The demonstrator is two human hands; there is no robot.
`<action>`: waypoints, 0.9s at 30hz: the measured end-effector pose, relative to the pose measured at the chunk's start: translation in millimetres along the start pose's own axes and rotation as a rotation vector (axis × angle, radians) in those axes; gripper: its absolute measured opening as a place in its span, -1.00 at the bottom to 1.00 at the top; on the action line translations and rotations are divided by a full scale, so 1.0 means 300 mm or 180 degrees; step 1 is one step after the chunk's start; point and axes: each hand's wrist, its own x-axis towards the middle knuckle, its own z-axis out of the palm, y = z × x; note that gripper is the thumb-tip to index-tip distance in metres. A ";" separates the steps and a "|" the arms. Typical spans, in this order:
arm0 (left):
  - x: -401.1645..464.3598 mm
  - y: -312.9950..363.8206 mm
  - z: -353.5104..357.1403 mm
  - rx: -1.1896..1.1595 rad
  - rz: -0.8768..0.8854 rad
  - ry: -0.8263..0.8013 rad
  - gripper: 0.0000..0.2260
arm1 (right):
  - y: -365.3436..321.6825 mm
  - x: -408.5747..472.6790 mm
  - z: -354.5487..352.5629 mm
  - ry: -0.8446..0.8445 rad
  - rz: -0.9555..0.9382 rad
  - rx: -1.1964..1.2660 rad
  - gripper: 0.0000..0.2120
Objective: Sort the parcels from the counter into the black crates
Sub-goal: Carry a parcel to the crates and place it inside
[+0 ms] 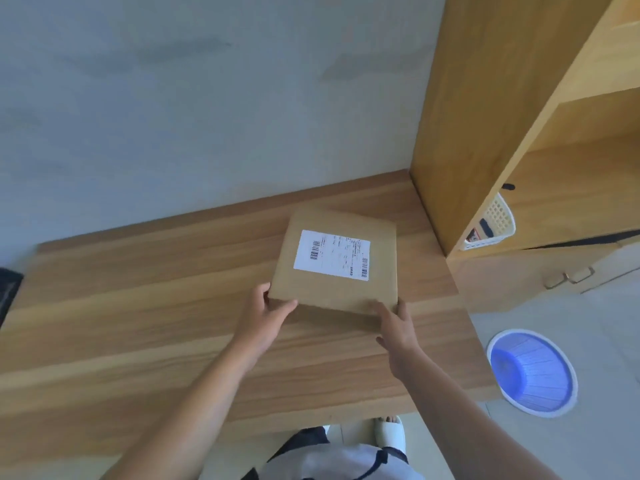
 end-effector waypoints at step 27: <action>-0.163 -0.194 -0.229 -0.0546 -0.1027 -0.0493 -0.94 | -0.054 0.099 0.087 -0.0210 -0.0133 -0.1065 -0.57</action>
